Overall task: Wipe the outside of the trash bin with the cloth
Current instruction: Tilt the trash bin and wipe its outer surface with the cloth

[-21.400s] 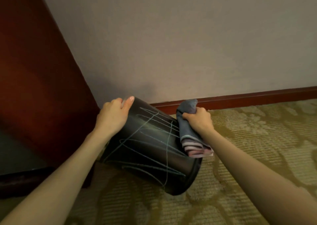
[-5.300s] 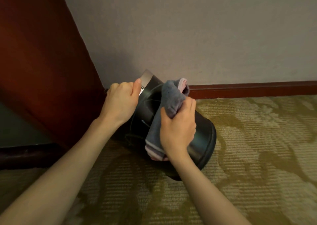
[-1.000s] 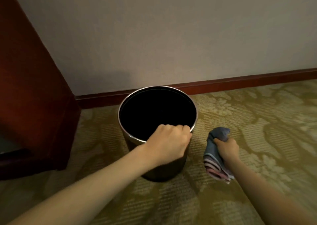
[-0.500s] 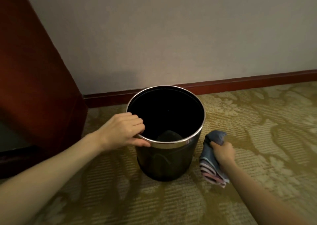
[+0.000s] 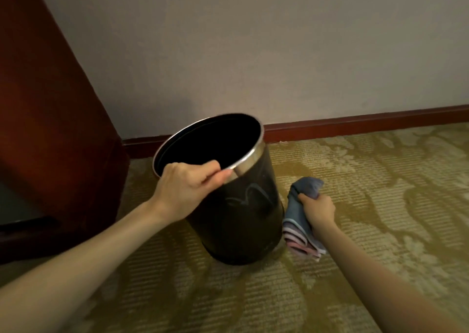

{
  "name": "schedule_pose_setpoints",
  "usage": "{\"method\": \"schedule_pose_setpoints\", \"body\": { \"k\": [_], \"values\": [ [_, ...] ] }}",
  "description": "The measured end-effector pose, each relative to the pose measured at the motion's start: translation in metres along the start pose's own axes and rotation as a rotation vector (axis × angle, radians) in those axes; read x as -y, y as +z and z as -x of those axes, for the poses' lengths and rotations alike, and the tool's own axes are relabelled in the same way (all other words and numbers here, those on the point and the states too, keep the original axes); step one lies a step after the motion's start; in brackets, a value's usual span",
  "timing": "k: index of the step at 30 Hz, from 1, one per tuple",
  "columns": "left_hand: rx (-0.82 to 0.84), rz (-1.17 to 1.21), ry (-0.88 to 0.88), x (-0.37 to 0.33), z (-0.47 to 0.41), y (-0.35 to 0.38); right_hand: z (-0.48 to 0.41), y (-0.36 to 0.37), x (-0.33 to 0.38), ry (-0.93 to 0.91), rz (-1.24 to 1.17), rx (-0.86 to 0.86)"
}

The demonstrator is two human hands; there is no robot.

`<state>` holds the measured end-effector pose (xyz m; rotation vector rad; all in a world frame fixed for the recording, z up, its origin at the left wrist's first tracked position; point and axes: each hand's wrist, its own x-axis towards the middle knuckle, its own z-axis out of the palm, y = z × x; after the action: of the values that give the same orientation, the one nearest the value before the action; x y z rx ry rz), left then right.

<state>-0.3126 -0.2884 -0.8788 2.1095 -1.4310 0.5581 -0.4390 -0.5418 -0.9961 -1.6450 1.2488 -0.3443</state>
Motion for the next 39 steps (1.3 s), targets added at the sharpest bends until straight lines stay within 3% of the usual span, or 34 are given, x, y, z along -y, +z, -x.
{"method": "schedule_pose_setpoints", "body": {
  "k": [6, 12, 18, 24, 29, 32, 39],
  "values": [
    [-0.043, 0.035, -0.181, 0.04, -0.007, -0.02, 0.004, 0.035, 0.043, -0.085, -0.093, 0.032],
    [-0.03, 0.035, -0.277, 0.071, -0.016, -0.029, 0.002, 0.059, 0.084, -0.204, -0.028, 0.0],
    [-0.023, 0.134, -0.588, 0.109, -0.03, -0.032, -0.002, 0.083, 0.125, -0.35, 0.088, 0.027],
    [-0.001, 0.107, -0.713, 0.118, -0.022, -0.035, 0.012, 0.107, 0.135, -0.495, 0.215, -0.134],
    [0.0, 0.076, -0.752, 0.119, -0.027, -0.035, 0.059, 0.121, 0.112, -0.573, 0.124, -0.3],
    [-0.03, 0.089, -0.753, 0.12, -0.031, -0.032, 0.095, 0.135, 0.088, -0.632, 0.046, -0.291],
    [-0.159, 0.031, -0.56, 0.107, -0.023, -0.031, 0.101, 0.136, 0.084, -0.625, 0.015, -0.283]
  ]
}}
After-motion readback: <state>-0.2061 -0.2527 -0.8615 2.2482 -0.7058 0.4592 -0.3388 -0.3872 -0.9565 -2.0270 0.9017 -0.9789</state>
